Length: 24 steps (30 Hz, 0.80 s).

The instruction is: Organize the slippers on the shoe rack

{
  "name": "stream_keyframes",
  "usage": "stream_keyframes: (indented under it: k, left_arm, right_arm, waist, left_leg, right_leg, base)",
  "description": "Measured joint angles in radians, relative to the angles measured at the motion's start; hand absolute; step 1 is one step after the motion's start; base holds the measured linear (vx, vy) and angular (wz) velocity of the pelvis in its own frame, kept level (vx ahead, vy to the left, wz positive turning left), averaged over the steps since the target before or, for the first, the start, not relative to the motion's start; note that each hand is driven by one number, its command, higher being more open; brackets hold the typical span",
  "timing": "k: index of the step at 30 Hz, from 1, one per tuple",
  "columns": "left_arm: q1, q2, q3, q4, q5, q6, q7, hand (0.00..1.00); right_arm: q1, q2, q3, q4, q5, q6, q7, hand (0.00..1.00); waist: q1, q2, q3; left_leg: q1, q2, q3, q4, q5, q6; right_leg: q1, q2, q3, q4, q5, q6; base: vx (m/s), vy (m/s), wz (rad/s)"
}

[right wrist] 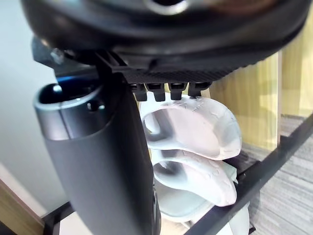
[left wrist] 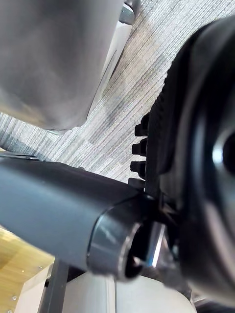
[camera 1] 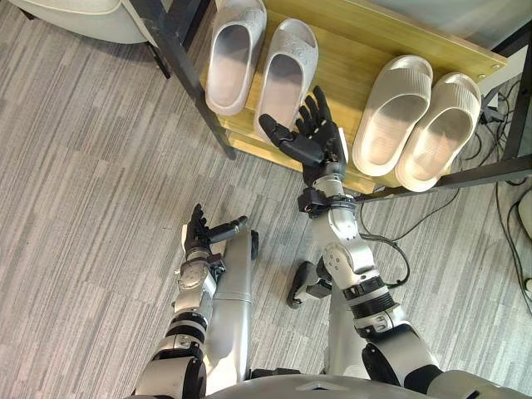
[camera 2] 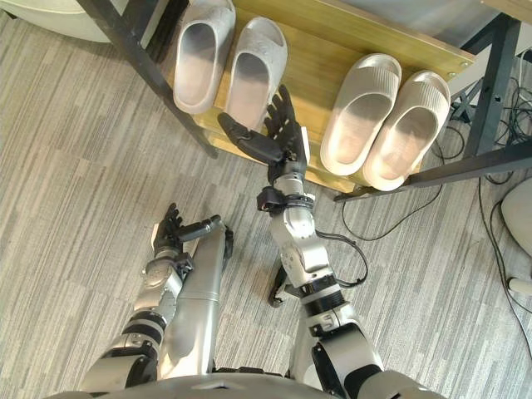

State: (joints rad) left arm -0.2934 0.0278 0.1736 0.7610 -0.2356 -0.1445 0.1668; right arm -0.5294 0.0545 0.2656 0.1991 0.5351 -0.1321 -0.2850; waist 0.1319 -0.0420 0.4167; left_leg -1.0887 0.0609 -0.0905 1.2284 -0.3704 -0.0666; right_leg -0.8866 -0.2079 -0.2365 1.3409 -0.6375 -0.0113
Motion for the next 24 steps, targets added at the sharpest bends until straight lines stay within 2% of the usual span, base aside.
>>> stream_keyframes:
  k: [14, 21, 24]
  left_arm:
    - [0.003, -0.014, 0.001, 0.017, -0.012, -0.007, -0.001, 1.0]
    - [0.036, -0.01, 0.027, 0.042, -0.011, -0.005, -0.006, 1.0]
    - [0.061, -0.009, 0.031, 0.048, -0.008, 0.003, -0.022, 1.0]
  right_arm:
    - [-0.134, -0.033, -0.054, 0.123, 0.056, -0.005, -0.036, 1.0]
    - [-0.124, -0.06, -0.076, 0.132, 0.004, -0.004, -0.027, 1.0]
    - [-0.047, -0.064, -0.088, 0.097, -0.034, -0.004, -0.003, 1.0]
  waist:
    - [0.005, 0.02, -0.001]
    - [0.009, 0.033, -0.002]
    - [0.006, 0.033, -0.002]
  left_leg:
    - [0.004, -0.023, -0.016, -0.021, 0.021, -0.008]
    - [0.048, -0.021, -0.022, -0.034, 0.024, -0.011]
    - [0.108, -0.016, -0.021, -0.055, 0.021, -0.009]
  right_leg:
    - [0.011, -0.017, -0.019, -0.001, -0.002, -0.004]
    - [0.06, -0.012, -0.027, -0.017, -0.001, -0.005]
    - [0.122, -0.003, -0.029, -0.049, 0.0, -0.003]
  base:
    - [-0.01, -0.013, 0.05]
    - [0.0, -0.008, 0.02]
    - [0.01, 0.0, -0.01]
